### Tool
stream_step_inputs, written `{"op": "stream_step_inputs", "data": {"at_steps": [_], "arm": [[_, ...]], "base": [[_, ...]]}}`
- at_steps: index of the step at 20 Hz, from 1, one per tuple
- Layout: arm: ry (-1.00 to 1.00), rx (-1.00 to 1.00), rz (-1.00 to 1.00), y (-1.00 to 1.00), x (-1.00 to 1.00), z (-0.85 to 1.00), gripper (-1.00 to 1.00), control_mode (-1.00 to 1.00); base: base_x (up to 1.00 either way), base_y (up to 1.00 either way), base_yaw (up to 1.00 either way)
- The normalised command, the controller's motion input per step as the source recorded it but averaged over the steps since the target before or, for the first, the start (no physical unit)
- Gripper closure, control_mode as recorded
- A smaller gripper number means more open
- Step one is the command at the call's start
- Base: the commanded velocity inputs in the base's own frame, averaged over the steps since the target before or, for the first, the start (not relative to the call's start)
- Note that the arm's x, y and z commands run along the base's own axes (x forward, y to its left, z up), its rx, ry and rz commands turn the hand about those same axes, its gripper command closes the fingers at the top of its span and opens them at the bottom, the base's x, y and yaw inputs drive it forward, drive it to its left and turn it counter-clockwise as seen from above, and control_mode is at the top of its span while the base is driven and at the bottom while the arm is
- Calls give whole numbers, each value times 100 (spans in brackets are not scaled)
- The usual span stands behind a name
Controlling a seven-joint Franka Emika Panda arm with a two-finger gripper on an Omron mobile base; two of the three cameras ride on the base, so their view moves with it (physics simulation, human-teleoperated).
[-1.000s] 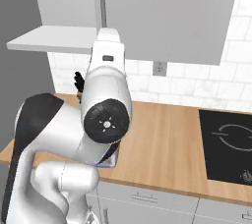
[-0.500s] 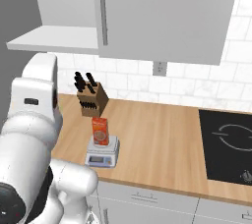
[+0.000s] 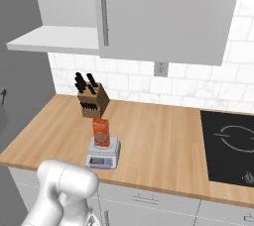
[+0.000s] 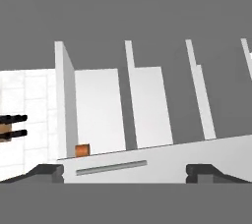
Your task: Pick the boxed food and place it on the digital scale for weighing, and close the cabinet.
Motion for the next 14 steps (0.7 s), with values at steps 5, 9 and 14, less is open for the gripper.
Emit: {"op": "stream_step_inputs", "data": {"at_steps": [5, 9, 14], "arm": [[-32, 0, -6, 100, 13, -58, -100, -100], [-28, 0, -7, 100, 0, -61, -100, -100], [-23, 0, -13, 100, -8, -65, -100, -100]], "base": [[0, 0, 0], [0, 0, 0], [0, 0, 0]]}}
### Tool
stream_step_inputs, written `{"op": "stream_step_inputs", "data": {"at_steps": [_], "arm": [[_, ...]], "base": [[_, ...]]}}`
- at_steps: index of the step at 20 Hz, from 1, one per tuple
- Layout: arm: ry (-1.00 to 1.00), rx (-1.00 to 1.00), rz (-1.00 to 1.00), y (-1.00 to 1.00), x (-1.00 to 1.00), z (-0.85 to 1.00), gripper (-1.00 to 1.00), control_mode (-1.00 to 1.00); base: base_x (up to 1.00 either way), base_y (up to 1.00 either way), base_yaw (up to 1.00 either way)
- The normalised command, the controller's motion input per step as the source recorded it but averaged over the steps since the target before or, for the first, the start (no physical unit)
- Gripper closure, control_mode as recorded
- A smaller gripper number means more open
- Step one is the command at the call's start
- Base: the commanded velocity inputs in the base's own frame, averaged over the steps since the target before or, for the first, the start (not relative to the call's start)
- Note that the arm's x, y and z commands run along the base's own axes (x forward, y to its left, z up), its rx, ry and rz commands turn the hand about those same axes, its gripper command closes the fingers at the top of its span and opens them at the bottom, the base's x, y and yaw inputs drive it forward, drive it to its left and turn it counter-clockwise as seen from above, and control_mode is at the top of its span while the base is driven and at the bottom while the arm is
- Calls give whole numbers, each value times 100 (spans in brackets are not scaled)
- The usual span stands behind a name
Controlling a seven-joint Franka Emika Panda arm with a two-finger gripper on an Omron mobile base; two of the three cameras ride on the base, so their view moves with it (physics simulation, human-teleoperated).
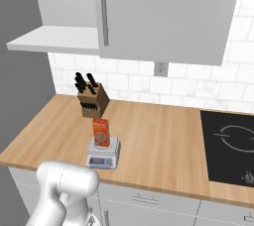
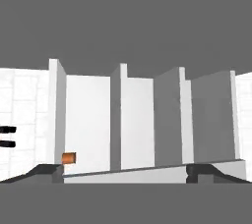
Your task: Pick the boxed food and place it on the digital scale for weighing, and close the cabinet.
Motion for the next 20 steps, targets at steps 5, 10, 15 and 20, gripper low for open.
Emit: {"op": "stream_step_inputs", "data": {"at_steps": [5, 10, 15, 20], "arm": [[-4, 0, -14, 100, -3, -63, -100, -100], [-9, 0, -16, 100, -3, -67, -100, -100], [-5, 1, -17, 100, -4, -50, -100, -100], [2, 7, -18, 100, 23, -31, -100, -100]], "base": [[0, 0, 0], [0, 0, 0], [0, 0, 0], [0, 0, 0]]}}
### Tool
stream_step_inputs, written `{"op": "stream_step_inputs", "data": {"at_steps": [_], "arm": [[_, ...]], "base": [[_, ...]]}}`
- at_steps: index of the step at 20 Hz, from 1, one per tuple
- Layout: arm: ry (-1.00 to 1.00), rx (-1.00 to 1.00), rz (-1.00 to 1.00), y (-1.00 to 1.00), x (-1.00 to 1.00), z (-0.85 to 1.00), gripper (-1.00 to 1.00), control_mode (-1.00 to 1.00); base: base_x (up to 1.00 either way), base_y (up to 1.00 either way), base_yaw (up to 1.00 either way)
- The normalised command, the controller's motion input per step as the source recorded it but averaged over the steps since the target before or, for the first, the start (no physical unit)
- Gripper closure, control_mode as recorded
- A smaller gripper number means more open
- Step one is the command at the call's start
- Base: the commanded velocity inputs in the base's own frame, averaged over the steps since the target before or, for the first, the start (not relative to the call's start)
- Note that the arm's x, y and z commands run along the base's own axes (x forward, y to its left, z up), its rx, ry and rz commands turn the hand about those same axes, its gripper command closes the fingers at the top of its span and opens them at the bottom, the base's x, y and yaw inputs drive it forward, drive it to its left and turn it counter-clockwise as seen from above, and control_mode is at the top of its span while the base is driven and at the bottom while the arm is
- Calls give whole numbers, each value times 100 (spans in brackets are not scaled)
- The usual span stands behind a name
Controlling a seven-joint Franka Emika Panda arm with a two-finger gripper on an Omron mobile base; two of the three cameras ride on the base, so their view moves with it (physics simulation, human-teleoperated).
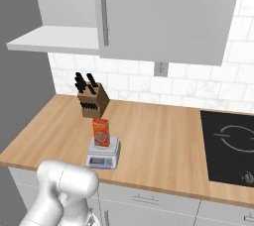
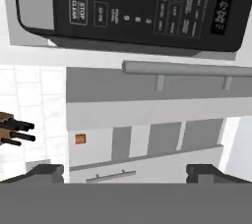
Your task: Pick the boxed food and place it on the digital scale for weighing, and close the cabinet.
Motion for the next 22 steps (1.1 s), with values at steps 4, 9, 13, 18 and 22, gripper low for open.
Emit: {"op": "stream_step_inputs", "data": {"at_steps": [4, 9, 13, 18, 22], "arm": [[0, 1, -7, 95, 72, -59, -100, -100], [0, 0, -3, 61, 98, -46, -100, -100], [0, 0, -5, 11, 67, 17, -100, -100], [6, 2, -8, -25, 23, 67, -100, -100], [13, 5, -7, -73, 29, 51, -100, -100]], "base": [[0, 0, 0], [0, 0, 0], [0, 0, 0], [0, 0, 0], [0, 0, 0]]}}
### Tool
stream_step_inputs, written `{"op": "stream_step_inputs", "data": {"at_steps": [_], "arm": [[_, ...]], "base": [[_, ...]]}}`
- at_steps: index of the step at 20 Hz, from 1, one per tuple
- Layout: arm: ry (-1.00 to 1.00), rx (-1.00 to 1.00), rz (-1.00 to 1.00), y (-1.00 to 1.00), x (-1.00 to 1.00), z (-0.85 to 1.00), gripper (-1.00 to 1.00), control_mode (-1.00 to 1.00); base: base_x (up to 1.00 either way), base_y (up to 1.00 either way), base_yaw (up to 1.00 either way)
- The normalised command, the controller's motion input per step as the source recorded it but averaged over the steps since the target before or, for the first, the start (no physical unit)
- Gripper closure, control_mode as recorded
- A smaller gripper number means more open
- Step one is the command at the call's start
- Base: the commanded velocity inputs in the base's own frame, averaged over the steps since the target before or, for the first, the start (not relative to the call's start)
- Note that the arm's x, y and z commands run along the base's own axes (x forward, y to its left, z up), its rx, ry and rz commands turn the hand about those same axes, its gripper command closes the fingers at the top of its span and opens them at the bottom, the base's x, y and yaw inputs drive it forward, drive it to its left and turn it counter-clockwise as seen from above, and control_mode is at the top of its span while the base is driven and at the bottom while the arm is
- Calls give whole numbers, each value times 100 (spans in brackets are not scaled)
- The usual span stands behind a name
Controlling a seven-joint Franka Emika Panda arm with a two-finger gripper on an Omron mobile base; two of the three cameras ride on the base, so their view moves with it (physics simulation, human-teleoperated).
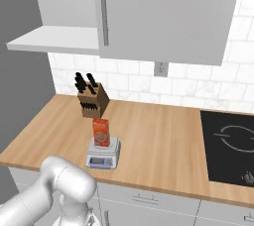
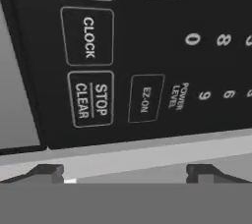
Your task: Pick the boxed food and place it on the digital scale for weighing, and close the cabinet.
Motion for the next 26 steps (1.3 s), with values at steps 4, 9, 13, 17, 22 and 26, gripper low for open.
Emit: {"op": "stream_step_inputs", "data": {"at_steps": [4, 9, 13, 17, 22, 26], "arm": [[14, 5, -4, -96, 23, 53, -100, -100], [19, 9, -3, -100, 23, 52, -100, -100], [27, 15, 0, -100, 71, 16, -100, -100], [15, 19, 1, -100, 100, 0, -100, -100], [0, 24, 10, -100, 100, -1, -100, -100], [-9, 28, 15, -100, 100, 0, -100, -100]], "base": [[0, 0, 0], [0, 0, 0], [0, 0, 0], [0, 0, 0], [0, 0, 0], [0, 0, 0]]}}
